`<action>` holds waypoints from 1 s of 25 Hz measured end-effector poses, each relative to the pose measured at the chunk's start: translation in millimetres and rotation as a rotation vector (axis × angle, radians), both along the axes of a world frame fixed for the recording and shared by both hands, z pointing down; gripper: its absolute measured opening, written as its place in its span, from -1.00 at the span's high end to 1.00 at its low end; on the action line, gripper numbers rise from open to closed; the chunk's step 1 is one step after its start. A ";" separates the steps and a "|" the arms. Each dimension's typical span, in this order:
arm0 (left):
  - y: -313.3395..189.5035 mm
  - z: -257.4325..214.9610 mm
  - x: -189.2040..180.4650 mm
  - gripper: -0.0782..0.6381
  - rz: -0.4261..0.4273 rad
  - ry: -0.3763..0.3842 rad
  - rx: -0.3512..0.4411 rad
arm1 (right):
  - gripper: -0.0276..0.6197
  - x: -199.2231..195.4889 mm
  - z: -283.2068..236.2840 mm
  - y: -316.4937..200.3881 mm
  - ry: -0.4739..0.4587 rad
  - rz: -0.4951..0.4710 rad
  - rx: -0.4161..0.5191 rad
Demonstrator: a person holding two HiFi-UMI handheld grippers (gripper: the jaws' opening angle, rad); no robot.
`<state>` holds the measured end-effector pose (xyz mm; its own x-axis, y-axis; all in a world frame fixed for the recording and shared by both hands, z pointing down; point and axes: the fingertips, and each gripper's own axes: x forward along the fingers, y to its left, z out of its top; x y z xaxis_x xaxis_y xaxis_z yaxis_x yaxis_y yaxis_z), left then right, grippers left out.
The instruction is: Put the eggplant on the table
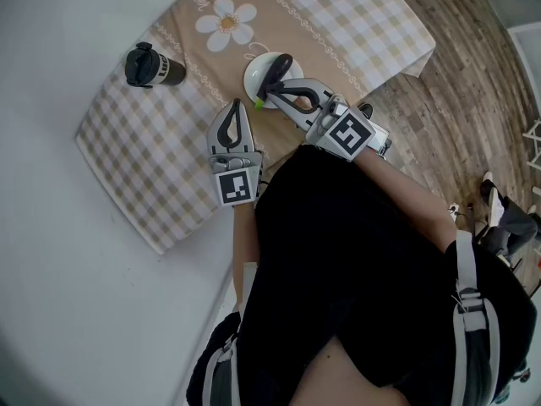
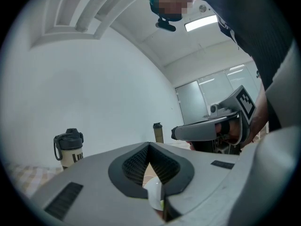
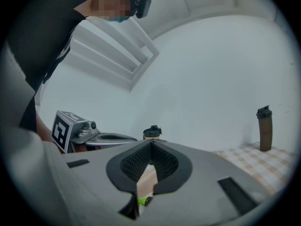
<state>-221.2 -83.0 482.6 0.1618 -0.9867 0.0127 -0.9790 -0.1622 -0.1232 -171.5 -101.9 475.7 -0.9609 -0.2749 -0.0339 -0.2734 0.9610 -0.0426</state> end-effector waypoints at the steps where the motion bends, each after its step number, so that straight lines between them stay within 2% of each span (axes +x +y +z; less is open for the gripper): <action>1: -2.7 1.0 -2.1 0.78 0.001 0.001 -0.005 | 0.90 -2.3 -0.2 -2.6 -0.001 0.000 0.001; 8: 18.4 9.7 17.6 0.78 0.001 0.006 -0.018 | 0.90 17.8 7.1 16.7 0.018 0.015 0.014; 17: 19.0 17.4 17.9 0.78 0.006 -0.004 -0.035 | 0.90 21.1 11.8 14.7 0.039 0.032 0.016; 25: 15.1 36.2 14.8 0.78 -0.003 -0.017 -0.111 | 0.90 27.3 13.3 13.5 0.044 0.047 0.008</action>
<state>-206.3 -67.9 518.8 0.1580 -0.9796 0.1244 -0.9774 -0.1730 -0.1211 -144.2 -88.4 489.0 -0.9475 -0.3198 0.0061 -0.3198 0.9472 -0.0223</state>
